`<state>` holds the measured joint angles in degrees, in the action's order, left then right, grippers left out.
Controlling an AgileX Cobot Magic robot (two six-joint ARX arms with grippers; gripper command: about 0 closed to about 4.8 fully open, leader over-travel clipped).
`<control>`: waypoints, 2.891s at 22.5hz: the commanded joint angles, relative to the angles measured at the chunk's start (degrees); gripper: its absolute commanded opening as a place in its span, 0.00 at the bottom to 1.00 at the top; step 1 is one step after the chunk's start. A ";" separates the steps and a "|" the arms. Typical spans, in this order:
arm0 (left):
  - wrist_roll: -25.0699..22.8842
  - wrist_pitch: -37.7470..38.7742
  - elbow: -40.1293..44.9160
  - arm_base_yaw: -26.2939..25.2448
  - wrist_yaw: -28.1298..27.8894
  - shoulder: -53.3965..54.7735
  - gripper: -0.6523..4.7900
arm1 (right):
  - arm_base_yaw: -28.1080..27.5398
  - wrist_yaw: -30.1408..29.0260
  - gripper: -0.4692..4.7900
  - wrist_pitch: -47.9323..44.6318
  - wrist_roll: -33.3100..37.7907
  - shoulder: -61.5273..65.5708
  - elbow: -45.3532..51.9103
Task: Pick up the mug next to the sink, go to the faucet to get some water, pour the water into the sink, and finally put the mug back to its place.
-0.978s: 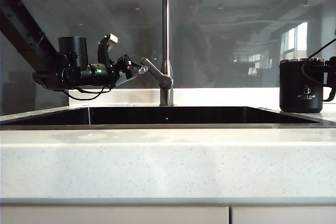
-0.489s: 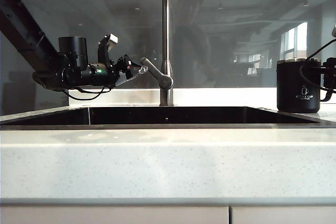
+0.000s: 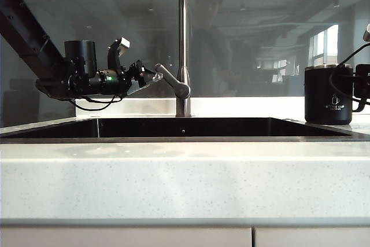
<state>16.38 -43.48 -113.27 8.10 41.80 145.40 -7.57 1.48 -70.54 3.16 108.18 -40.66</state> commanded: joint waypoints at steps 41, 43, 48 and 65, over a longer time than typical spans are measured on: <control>0.11 -0.24 -0.11 -0.11 -0.61 -0.28 0.80 | 1.79 -13.35 0.08 -1.25 13.94 -36.98 36.22; 0.11 -0.24 -0.11 -0.11 -0.61 -0.28 0.80 | 1.79 -13.40 0.08 -1.27 13.88 -36.98 36.22; 0.11 -0.24 -0.11 -0.11 -0.61 -0.28 0.80 | 1.84 -13.64 0.08 1.14 13.53 -38.51 36.28; 0.11 -0.24 -0.11 -0.11 -0.61 -0.28 0.80 | 2.67 -4.04 0.08 55.04 8.74 -82.77 37.05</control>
<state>16.38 -43.42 -113.21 8.08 41.74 145.40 -4.97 -4.23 -19.49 12.69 27.57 -3.97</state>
